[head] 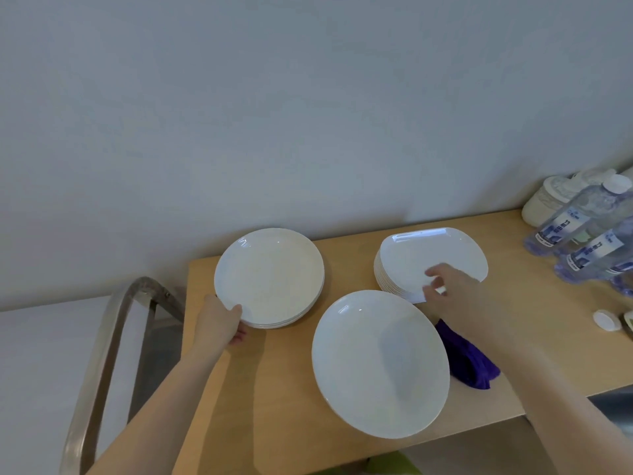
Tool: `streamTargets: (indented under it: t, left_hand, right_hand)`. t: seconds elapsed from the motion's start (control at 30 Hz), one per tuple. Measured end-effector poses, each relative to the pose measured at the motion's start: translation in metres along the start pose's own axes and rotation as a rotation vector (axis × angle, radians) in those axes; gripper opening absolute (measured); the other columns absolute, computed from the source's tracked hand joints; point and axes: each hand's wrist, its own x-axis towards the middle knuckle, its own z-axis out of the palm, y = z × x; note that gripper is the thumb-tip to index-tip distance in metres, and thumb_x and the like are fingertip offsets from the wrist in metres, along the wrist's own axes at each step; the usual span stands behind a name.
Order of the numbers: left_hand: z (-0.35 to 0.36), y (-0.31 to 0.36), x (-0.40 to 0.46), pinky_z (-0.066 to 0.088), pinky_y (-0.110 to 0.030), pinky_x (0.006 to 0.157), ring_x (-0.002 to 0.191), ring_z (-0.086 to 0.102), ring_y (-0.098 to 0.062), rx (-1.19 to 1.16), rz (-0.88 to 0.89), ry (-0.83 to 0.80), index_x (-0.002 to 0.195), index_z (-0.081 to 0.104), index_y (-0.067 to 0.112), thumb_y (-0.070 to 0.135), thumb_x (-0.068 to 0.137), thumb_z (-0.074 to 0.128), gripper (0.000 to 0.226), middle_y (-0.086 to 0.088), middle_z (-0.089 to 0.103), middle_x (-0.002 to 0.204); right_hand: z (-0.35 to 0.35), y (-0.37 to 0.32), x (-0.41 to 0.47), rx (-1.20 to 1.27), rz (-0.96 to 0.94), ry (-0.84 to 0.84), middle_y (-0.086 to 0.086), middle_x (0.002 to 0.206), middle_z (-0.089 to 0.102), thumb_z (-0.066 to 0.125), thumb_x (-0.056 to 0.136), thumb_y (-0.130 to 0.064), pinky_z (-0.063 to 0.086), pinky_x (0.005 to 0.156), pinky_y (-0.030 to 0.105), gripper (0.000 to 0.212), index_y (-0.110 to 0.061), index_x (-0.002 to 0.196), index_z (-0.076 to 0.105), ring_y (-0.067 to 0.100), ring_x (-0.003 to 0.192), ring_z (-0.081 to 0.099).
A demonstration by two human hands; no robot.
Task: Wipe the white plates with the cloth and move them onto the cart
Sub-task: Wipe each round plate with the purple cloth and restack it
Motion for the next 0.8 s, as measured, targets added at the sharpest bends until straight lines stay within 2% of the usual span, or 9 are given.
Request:
streamTargets:
  t: [0.07,0.17,0.23,0.3,0.43,0.63,0.8]
  left_hand:
    - [0.003,0.0,0.004,0.052,-0.031,0.041,0.046,0.062,-0.027,-0.027,-0.022,-0.015,0.119,0.042,-0.001,0.001,0.089,0.043,0.03,-0.023,0.066,0.068]
    - [0.006,-0.003,0.01,0.051,-0.034,0.043,0.044,0.06,-0.028,-0.061,-0.054,-0.022,0.12,0.042,-0.003,0.0,0.09,0.041,0.03,-0.025,0.065,0.068]
    - [0.006,-0.005,0.013,0.05,-0.033,0.043,0.041,0.059,-0.027,-0.077,-0.063,-0.024,0.116,0.046,-0.005,0.0,0.09,0.039,0.027,-0.026,0.065,0.067]
    - [0.007,-0.007,0.016,0.049,-0.033,0.042,0.039,0.059,-0.025,-0.086,-0.065,-0.028,0.114,0.049,-0.006,-0.001,0.089,0.038,0.027,-0.026,0.064,0.067]
    - [0.008,-0.008,0.016,0.048,-0.03,0.04,0.038,0.057,-0.024,-0.103,-0.071,-0.03,0.117,0.048,-0.002,-0.001,0.088,0.037,0.03,-0.022,0.064,0.062]
    - [0.009,-0.007,0.009,0.042,-0.025,0.036,0.039,0.055,-0.022,-0.122,-0.048,-0.019,0.119,0.047,0.004,0.001,0.09,0.033,0.032,-0.022,0.064,0.065]
    - [0.001,0.002,-0.005,0.046,-0.027,0.039,0.041,0.062,-0.023,-0.1,0.098,0.052,0.123,0.047,0.016,0.0,0.087,0.034,0.042,-0.014,0.067,0.059]
  right_hand:
    - [0.01,-0.049,0.008,0.052,-0.125,-0.092,-0.01,0.088,0.059,0.049,0.092,-0.027,0.046,0.076,0.032,0.019,-0.024,0.108,0.058,0.017,0.084,0.056]
    - [0.044,-0.109,0.019,-0.076,-0.278,-0.249,-0.008,0.088,0.061,0.042,0.092,-0.024,0.043,0.068,0.028,0.017,-0.027,0.094,0.058,0.022,0.086,0.055]
    - [0.072,-0.133,0.028,-0.222,-0.332,-0.275,-0.001,0.108,0.061,0.041,0.096,-0.02,0.046,0.076,0.029,0.025,-0.022,0.114,0.057,0.022,0.097,0.057]
    - [0.092,-0.145,0.038,-0.351,-0.291,-0.246,0.006,0.119,0.056,0.041,0.097,-0.018,0.046,0.078,0.03,0.03,-0.012,0.126,0.05,0.024,0.104,0.057]
    - [0.113,-0.148,0.049,-0.358,-0.134,-0.202,0.012,0.124,0.053,0.045,0.097,-0.024,0.045,0.077,0.033,0.039,-0.005,0.13,0.039,0.028,0.109,0.055]
    - [0.121,-0.141,0.053,-0.332,-0.122,-0.193,0.007,0.11,0.062,0.044,0.095,-0.012,0.044,0.065,0.028,0.029,-0.009,0.124,0.049,0.023,0.093,0.061]
    - [0.123,-0.135,0.053,-0.152,-0.123,-0.22,0.007,0.112,0.063,0.044,0.095,-0.01,0.05,0.078,0.028,0.029,-0.012,0.122,0.054,0.023,0.098,0.062]
